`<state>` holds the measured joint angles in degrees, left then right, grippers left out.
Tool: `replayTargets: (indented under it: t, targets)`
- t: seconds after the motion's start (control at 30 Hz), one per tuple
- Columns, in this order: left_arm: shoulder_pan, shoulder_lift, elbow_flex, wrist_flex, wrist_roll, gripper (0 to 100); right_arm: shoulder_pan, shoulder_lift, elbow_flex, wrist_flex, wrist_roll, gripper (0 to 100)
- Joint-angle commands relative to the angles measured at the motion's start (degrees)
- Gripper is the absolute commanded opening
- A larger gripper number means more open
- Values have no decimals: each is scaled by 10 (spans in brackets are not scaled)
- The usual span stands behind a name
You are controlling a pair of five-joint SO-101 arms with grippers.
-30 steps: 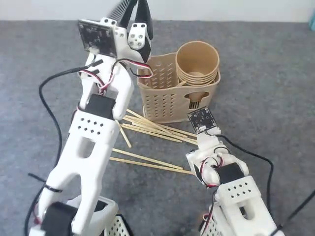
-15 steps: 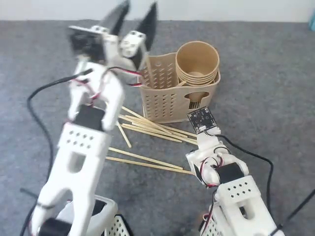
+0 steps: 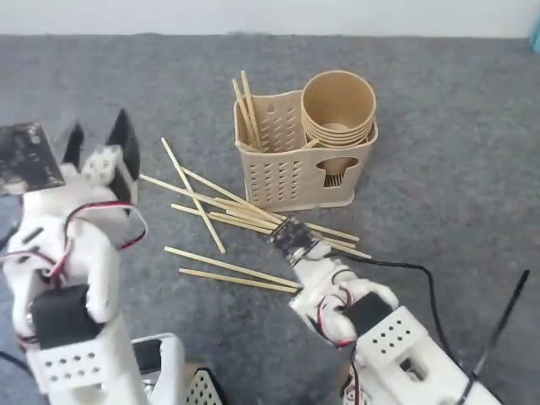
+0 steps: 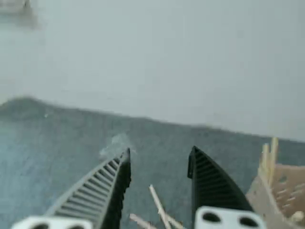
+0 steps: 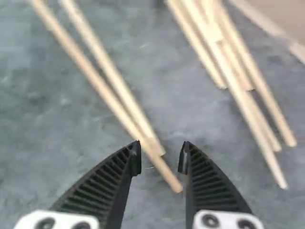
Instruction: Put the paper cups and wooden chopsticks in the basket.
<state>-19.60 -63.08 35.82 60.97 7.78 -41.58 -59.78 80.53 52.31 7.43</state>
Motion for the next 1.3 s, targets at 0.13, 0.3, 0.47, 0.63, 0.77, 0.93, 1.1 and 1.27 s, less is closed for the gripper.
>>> replayTargets:
  t: [0.13,0.3,0.47,0.63,0.77,0.93,1.1,1.27]
  targets:
    - [-133,-12,177,-34,38,194,-63,6,-86,36,9,141]
    - [-169,26,241,-110,38,195,-106,65,-131,29,22,141]
    - [-171,121,222,-126,39,195,-109,222,-229,1,24,141]
    - [-180,236,179,-142,62,195,-107,393,-316,-51,24,141]
    - [-217,328,136,-162,76,195,-106,507,-371,-87,24,141]
    - [-219,418,91,-162,76,195,-105,606,-445,-99,25,141]
    - [-217,448,76,-162,76,195,-105,655,-497,-102,25,141]
    - [-217,448,78,-162,76,195,-108,684,-535,-100,25,125]
